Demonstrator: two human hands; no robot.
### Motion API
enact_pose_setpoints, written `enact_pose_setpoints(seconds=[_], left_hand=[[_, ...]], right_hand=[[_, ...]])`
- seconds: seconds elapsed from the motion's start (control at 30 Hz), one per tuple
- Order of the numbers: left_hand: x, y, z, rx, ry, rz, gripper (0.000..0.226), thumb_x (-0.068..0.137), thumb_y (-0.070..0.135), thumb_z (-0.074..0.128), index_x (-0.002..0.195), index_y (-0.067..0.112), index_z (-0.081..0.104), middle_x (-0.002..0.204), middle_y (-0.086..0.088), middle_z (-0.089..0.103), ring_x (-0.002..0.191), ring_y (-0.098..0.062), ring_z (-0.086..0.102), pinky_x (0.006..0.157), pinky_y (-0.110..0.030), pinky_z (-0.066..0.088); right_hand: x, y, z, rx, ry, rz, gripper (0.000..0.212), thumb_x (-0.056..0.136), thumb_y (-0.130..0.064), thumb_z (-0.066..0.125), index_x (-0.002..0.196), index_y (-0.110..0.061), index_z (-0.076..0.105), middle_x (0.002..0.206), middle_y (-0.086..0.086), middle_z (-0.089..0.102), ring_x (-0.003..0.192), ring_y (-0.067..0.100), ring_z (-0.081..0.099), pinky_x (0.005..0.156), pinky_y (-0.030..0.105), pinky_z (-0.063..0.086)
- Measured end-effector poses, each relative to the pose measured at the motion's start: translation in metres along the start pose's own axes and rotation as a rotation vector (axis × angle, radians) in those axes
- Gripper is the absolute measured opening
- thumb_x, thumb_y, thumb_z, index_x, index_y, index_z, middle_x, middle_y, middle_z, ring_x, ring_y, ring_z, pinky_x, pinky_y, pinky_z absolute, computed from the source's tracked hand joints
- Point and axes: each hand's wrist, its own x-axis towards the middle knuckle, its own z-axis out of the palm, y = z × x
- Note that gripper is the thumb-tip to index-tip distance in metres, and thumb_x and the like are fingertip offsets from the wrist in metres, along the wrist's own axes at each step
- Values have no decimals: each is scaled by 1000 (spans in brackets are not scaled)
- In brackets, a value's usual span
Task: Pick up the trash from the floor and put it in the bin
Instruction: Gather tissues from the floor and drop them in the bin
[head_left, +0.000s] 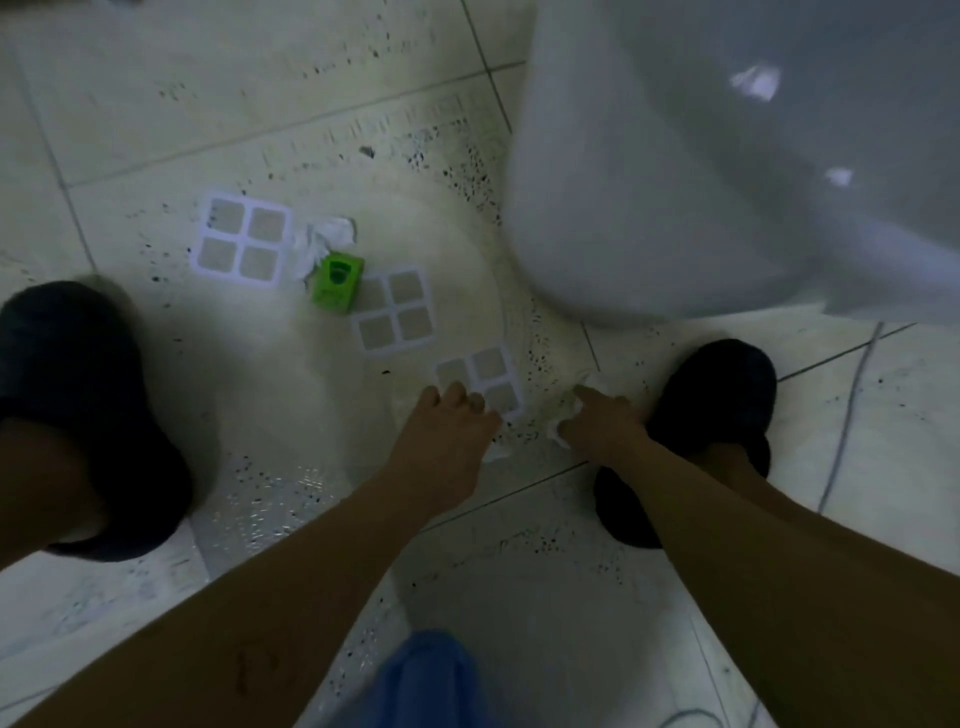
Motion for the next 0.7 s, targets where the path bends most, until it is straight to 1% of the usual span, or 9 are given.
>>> enact_pose_setpoints(seconds=[0.1, 0.17, 0.27, 0.33, 0.43, 0.53, 0.57, 0.63, 0.7], left_hand=[[16, 15, 11, -30, 55, -5, 43, 83, 33, 59, 123, 20, 54, 121, -8, 56, 112, -31, 46, 91, -43, 33], [26, 29, 12, -81, 76, -23, 45, 80, 37, 62, 121, 20, 53, 118, -8, 58, 110, -31, 48, 89, -43, 35], [38, 43, 19, -87, 95, -29, 54, 72, 41, 68, 119, 18, 54, 108, -8, 62, 104, -29, 54, 85, -41, 37], [43, 47, 23, -60, 93, -2, 49, 70, 38, 71, 114, 18, 57, 98, -7, 65, 96, -29, 58, 82, -41, 38], [47, 49, 17, 59, 75, 22, 29, 57, 29, 79, 85, 24, 70, 70, 0, 66, 74, -23, 64, 73, -36, 47], [41, 44, 25, 24, 36, -30, 23, 80, 25, 62, 102, 21, 67, 98, -6, 69, 101, -27, 59, 92, -41, 38], [38, 42, 22, -13, 66, -52, 22, 83, 22, 60, 104, 21, 65, 101, -6, 69, 103, -27, 58, 92, -42, 36], [35, 39, 0, -23, 148, -103, 25, 80, 25, 68, 104, 23, 65, 101, -2, 69, 99, -24, 60, 89, -40, 37], [30, 36, -26, -60, 76, -135, 48, 73, 30, 76, 117, 25, 57, 116, -1, 63, 111, -24, 56, 93, -39, 31]], right_hand=[[3, -5, 15, 51, 61, -2, 37, 91, -27, 51, 124, -10, 49, 137, 20, 42, 124, 31, 43, 105, 34, 34], [1, -9, 24, 76, 78, -36, 36, 95, -17, 42, 129, -8, 49, 139, 14, 44, 127, 26, 42, 111, 33, 26], [1, -10, 32, 102, 117, -57, 43, 88, -6, 49, 131, -5, 48, 141, 16, 41, 128, 29, 43, 104, 32, 35], [0, -7, 37, 122, 140, -89, 41, 87, -5, 50, 129, -4, 51, 137, 17, 45, 124, 30, 45, 97, 27, 38], [2, 2, 43, 228, 160, -108, 41, 89, -4, 48, 129, -4, 51, 137, 13, 46, 125, 26, 45, 89, 16, 28], [-6, 6, 41, 289, 214, -75, 40, 97, -7, 44, 135, 5, 44, 128, 7, 47, 121, 20, 46, 96, 14, 30], [-10, 5, 35, 331, 229, -46, 41, 98, -9, 44, 137, 4, 42, 132, 8, 47, 124, 21, 45, 100, 15, 30], [-21, 3, 21, 438, 245, -14, 41, 96, -12, 49, 136, -3, 47, 141, 11, 47, 129, 24, 45, 104, 17, 30], [-37, -1, 5, 478, 263, -26, 36, 93, -12, 55, 127, -4, 55, 141, 11, 48, 127, 23, 48, 101, 17, 33]])
